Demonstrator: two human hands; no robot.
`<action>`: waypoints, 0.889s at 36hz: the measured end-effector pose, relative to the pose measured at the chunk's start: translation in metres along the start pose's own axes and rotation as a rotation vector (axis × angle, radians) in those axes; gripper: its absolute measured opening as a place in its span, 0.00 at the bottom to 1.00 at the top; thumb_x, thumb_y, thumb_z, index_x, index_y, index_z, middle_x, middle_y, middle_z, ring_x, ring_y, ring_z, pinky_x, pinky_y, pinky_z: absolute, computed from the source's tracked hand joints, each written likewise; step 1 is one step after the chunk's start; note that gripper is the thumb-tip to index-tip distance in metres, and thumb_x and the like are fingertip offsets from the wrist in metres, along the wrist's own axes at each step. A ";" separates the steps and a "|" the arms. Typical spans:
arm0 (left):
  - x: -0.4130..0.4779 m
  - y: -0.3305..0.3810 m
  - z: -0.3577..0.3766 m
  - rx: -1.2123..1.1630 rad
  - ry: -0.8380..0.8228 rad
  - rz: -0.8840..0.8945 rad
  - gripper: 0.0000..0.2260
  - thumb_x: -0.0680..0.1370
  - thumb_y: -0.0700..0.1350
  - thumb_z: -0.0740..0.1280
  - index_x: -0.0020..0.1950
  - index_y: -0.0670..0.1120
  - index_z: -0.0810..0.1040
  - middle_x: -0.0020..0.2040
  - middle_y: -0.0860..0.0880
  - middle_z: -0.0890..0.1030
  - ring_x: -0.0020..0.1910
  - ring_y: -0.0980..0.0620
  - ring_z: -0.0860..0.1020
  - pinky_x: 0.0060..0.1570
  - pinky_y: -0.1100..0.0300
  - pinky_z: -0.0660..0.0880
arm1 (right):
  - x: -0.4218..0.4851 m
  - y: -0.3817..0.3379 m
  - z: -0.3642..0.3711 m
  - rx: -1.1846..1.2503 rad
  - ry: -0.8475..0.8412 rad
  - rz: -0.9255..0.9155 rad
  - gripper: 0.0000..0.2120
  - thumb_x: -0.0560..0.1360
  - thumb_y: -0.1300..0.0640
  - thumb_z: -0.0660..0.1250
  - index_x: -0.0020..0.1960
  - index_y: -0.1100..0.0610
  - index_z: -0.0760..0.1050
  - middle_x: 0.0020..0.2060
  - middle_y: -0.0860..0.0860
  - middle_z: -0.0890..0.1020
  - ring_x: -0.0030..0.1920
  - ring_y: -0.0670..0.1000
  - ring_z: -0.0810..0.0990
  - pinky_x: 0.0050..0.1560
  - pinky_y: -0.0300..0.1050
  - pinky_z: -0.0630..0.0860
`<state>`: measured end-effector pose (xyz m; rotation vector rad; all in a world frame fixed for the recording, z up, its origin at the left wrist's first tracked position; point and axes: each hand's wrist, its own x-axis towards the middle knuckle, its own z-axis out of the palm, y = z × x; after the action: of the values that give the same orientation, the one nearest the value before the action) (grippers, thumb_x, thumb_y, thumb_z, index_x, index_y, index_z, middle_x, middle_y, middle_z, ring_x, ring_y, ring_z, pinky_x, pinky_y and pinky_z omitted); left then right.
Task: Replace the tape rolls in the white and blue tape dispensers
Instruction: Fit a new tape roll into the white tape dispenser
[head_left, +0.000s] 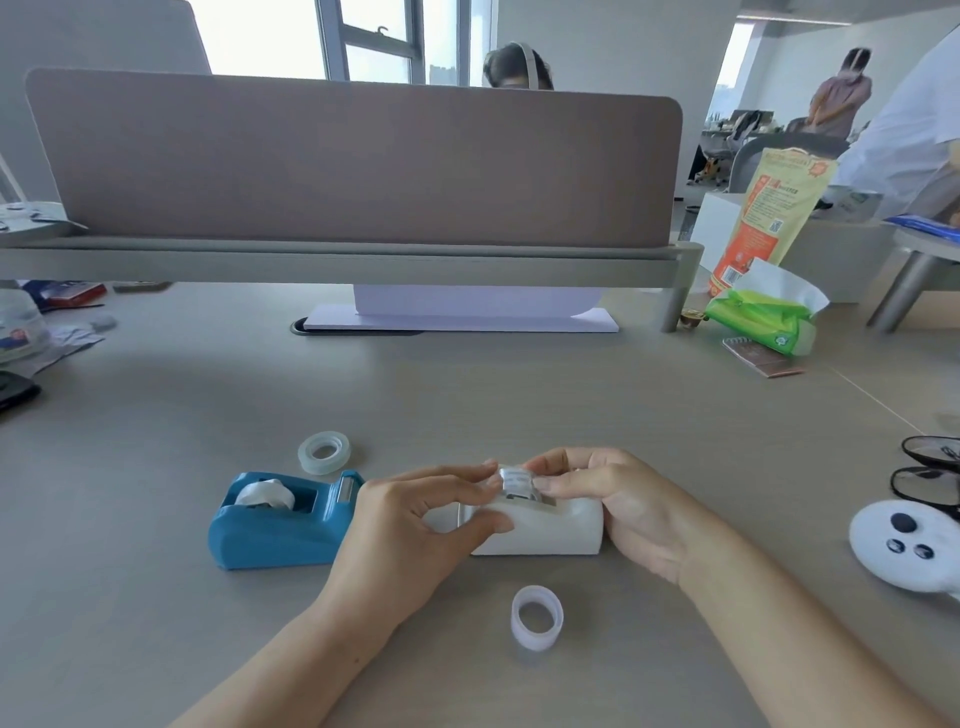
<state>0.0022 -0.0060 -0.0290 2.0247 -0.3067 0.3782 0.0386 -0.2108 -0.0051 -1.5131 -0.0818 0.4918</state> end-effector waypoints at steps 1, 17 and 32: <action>0.000 0.000 0.000 -0.001 0.002 0.001 0.11 0.65 0.46 0.81 0.46 0.53 0.88 0.50 0.65 0.85 0.50 0.71 0.82 0.55 0.74 0.75 | 0.000 0.000 0.000 -0.003 0.001 0.005 0.08 0.64 0.60 0.73 0.43 0.56 0.84 0.41 0.55 0.85 0.39 0.52 0.82 0.40 0.43 0.76; 0.001 -0.003 0.000 0.025 -0.008 0.047 0.08 0.66 0.46 0.81 0.43 0.52 0.88 0.51 0.64 0.85 0.51 0.69 0.82 0.56 0.70 0.77 | -0.002 -0.002 0.009 -0.085 0.099 -0.012 0.08 0.61 0.54 0.74 0.40 0.52 0.83 0.38 0.52 0.84 0.39 0.50 0.80 0.39 0.41 0.72; 0.001 -0.004 0.000 0.019 -0.018 0.045 0.10 0.67 0.48 0.80 0.46 0.54 0.88 0.52 0.63 0.85 0.52 0.69 0.82 0.57 0.67 0.78 | -0.007 -0.003 0.011 -0.138 0.130 -0.007 0.06 0.62 0.53 0.74 0.39 0.50 0.82 0.39 0.50 0.84 0.45 0.51 0.78 0.52 0.47 0.66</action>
<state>0.0043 -0.0041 -0.0317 2.0431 -0.3618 0.3920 0.0289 -0.2033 0.0000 -1.6763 -0.0200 0.3877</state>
